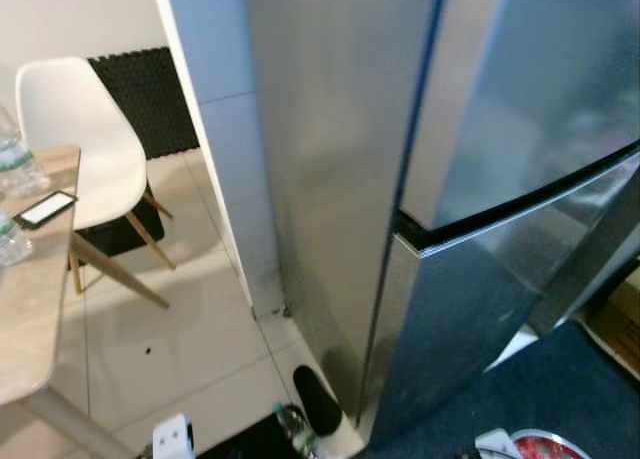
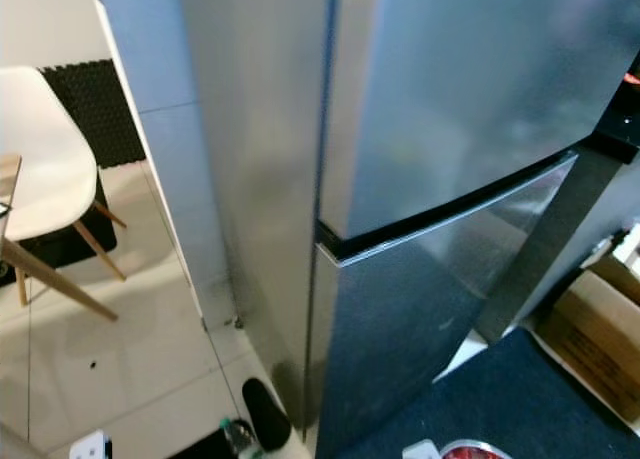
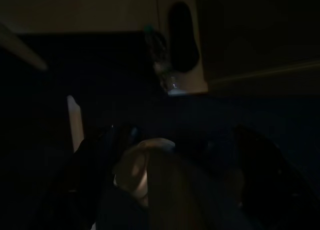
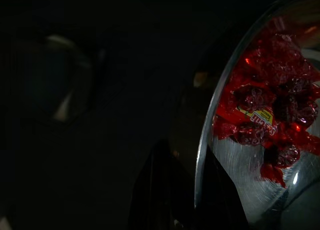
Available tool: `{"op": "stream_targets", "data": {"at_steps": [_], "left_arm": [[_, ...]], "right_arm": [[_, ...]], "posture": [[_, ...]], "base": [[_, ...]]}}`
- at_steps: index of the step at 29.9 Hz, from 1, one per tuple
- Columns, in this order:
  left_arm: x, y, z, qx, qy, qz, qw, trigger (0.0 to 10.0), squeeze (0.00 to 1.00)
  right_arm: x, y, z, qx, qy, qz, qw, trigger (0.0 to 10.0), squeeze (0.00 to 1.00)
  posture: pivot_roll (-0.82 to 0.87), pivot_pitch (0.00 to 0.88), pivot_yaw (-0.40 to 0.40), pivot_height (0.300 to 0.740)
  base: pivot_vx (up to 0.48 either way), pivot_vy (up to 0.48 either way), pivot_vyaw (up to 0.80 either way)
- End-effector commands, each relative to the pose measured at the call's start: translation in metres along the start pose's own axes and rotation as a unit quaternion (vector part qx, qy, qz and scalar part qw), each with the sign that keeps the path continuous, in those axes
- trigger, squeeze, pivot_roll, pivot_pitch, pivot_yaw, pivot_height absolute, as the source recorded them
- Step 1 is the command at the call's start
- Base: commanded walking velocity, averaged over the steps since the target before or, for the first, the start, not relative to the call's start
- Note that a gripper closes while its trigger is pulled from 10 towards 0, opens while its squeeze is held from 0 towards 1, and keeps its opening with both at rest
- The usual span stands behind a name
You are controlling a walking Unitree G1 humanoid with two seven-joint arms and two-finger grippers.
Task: Restocking fridge
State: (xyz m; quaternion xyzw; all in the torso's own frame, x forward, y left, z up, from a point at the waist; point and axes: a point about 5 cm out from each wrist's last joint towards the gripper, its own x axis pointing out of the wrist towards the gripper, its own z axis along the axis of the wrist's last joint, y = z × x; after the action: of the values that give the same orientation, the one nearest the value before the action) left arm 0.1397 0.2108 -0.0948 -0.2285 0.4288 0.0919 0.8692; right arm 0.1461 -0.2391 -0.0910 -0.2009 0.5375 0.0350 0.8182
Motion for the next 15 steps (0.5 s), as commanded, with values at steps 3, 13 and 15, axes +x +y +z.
{"op": "stream_targets", "data": {"at_steps": [3, 13, 15], "left_arm": [[-0.001, 0.002, -0.003, 0.013, 0.009, 0.011, 1.0, 10.0, 0.0], [0.006, -0.012, 0.03, 0.009, -0.057, -0.041, 0.998, 10.0, 0.0], [0.009, -0.021, 0.054, 0.007, -0.099, -0.085, 0.991, 10.0, 0.0]], "right_arm": [[0.0, -0.001, 0.001, -0.002, -0.003, -0.004, 1.0, 10.0, 0.0], [0.0, -0.001, 0.0, -0.003, -0.002, -0.003, 1.0, 10.0, 0.0], [0.0, -0.001, 0.001, -0.004, -0.003, -0.003, 1.0, 10.0, 0.0]], "posture": [[-0.02, 0.039, 0.011, 0.74], [-0.02, 0.039, 0.011, 0.74], [-0.02, 0.042, 0.007, 0.74]], "base": [[0.0, 0.0, 0.0], [0.0, 0.0, 0.0], [0.0, 0.0, 0.0]]}}
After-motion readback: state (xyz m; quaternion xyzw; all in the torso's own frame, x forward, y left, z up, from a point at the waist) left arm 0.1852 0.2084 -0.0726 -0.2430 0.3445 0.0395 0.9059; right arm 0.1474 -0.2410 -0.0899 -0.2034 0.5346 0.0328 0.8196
